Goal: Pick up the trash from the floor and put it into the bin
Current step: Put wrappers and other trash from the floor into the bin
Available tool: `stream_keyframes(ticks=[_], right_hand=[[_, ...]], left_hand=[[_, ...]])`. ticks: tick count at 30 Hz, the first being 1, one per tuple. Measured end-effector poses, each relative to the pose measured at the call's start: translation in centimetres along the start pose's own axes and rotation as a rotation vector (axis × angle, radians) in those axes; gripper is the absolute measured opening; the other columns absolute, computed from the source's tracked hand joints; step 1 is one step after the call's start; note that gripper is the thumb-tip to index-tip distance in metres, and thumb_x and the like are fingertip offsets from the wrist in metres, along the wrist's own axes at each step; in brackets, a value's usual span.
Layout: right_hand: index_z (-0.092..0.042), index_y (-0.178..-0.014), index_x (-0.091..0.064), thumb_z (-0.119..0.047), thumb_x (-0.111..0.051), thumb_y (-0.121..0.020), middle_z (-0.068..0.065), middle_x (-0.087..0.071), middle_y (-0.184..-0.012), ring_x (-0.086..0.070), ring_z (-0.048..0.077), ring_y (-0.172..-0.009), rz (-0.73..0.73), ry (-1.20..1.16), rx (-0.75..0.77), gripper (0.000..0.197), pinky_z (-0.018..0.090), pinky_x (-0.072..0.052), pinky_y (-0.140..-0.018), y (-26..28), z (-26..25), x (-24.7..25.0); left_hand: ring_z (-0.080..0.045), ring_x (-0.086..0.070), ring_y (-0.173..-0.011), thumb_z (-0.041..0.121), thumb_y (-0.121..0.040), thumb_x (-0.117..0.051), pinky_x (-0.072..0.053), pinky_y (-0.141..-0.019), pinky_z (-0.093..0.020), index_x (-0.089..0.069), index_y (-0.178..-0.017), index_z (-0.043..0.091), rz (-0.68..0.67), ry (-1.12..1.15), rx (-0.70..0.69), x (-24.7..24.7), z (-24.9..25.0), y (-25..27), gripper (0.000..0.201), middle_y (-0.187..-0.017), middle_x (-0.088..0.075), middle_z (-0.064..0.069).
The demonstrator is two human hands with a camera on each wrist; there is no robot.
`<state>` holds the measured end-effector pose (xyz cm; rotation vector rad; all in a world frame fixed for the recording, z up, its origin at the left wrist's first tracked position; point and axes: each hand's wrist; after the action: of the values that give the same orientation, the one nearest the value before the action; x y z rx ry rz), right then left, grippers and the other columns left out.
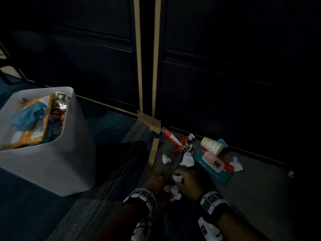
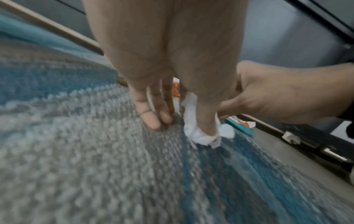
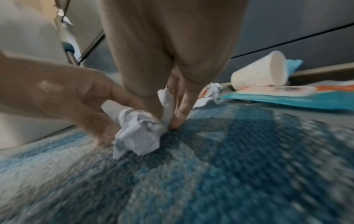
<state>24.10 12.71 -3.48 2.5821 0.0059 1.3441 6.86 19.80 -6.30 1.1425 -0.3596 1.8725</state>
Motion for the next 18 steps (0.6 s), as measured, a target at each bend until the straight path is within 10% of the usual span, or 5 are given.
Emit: stream_keyframes(ticks=[4,9,18], right_hand=[[-0.013,-0.113,-0.065,-0.011,-0.060,-0.091,0.003,-0.066,-0.113,-0.059,0.013,-0.105,0.003,-0.040,-0.007,0.023,0.014,-0.038,-0.081,1.2,1.0,-0.8],[-0.012,-0.108,-0.066,-0.005,-0.063,-0.086,0.007,-0.065,-0.112,-0.060,0.019,-0.104,0.023,-0.016,-0.060,0.023,0.024,-0.046,-0.084,1.0,1.4,0.1],[-0.032,-0.112,-0.064,-0.013,-0.063,-0.089,-0.009,-0.065,-0.114,-0.063,0.008,-0.100,0.224,-0.194,0.085,0.030,0.036,-0.058,-0.084,-1.5,-3.8,4.5]], left_hand=[[-0.027,-0.055,-0.117,0.038,-0.077,-0.071,-0.042,-0.094,-0.031,-0.060,-0.126,0.022,-0.034,0.040,0.036,-1.7,1.0,-0.3,0.053,-0.129,-0.057,-0.008],[-0.031,-0.063,-0.096,0.031,-0.085,-0.064,-0.043,-0.081,-0.032,-0.069,-0.104,0.005,-0.047,0.005,0.090,-1.2,0.9,0.0,0.032,-0.104,-0.068,-0.015],[-0.036,-0.060,-0.077,0.027,-0.078,-0.061,-0.048,-0.067,-0.026,-0.063,-0.074,0.012,0.435,0.322,0.155,11.4,2.8,4.3,0.015,-0.079,-0.065,-0.022]])
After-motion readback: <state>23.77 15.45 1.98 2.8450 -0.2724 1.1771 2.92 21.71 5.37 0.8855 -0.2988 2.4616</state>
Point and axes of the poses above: each hand's wrist, its own y-axis away from the middle knuckle, its own x-axis out of the back of the hand, z = x × y
